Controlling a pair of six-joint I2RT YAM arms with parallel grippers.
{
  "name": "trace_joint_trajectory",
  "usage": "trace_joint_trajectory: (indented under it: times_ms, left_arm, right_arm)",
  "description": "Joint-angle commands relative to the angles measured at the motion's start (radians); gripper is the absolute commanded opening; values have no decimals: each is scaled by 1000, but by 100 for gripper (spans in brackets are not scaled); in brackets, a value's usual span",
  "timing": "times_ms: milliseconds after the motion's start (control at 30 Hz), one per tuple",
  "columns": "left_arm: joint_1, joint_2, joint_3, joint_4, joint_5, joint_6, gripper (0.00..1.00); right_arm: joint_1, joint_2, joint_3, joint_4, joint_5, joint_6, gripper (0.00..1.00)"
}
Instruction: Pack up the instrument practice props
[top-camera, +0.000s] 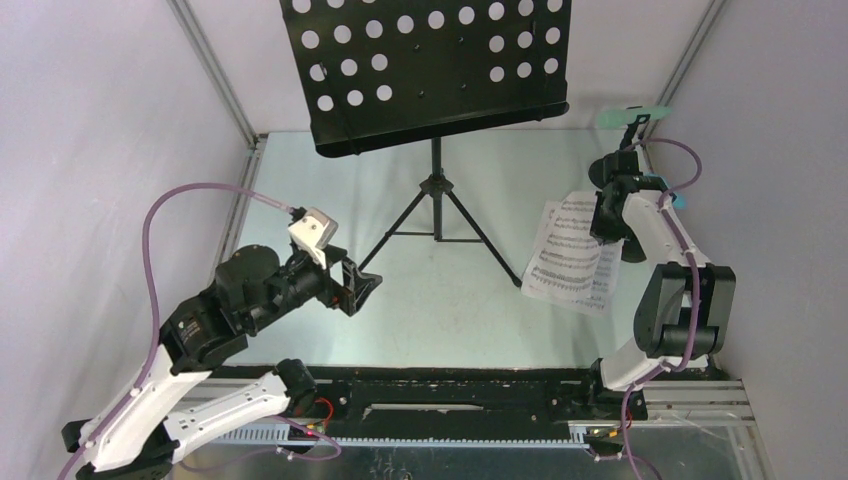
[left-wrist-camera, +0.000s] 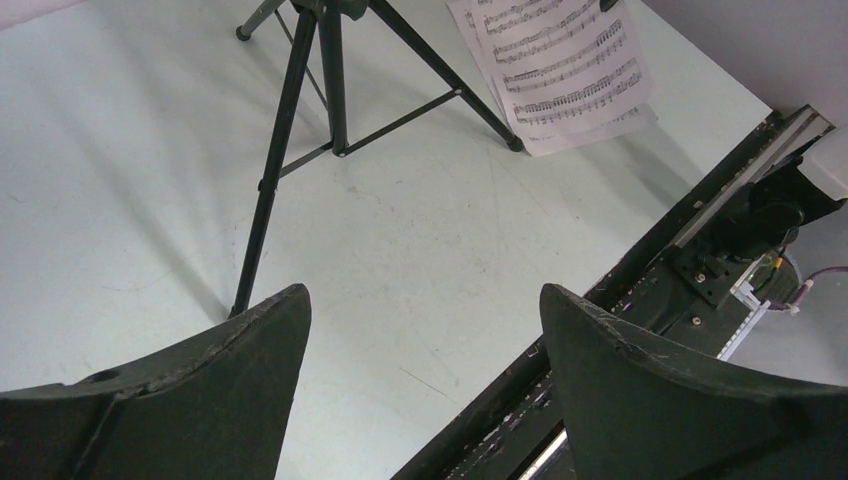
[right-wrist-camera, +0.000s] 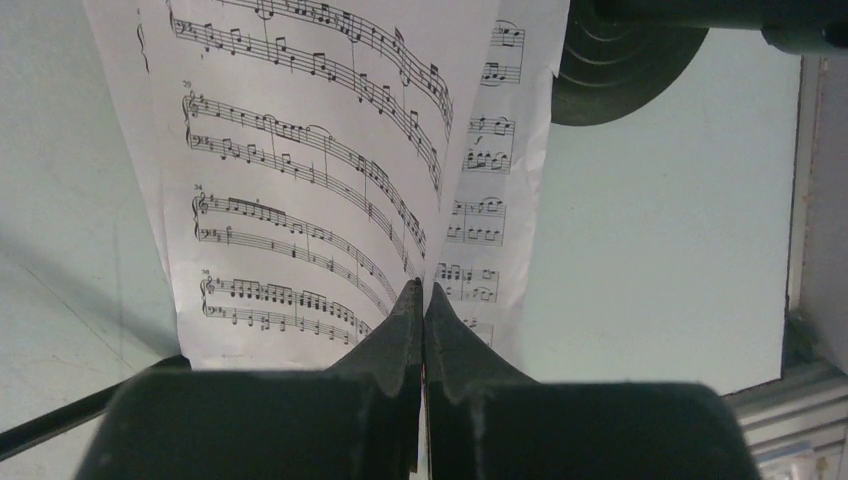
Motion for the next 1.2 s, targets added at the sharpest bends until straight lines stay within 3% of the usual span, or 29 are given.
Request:
trace_joint_trajectory:
  times_ms: [0,233,767,900,1100,1167]
  left_arm:
    - [-4,22,-11,21,26,-17,92]
    - [-5,33,-2,16,38,-15,92]
    - [-6,51,-7,12,36,-7,92]
    - [-4,53,-7,12,32,-6,92]
    - [-5,52,-8,12,26,-11,92]
    - [-4,48,-11,11,18,-14,92]
  right_arm:
    - [-7,-57,44,-46,6,-30,0]
    - [4,-9,59,-66,-69,-76,0]
    - [47,116,125,-48,82,-126,7]
    - [51,105,133,-55,109,-110,18]
    - [60,32,146,-73,146,-79,52]
    - [59,-3,160,-87,160,-67,58]
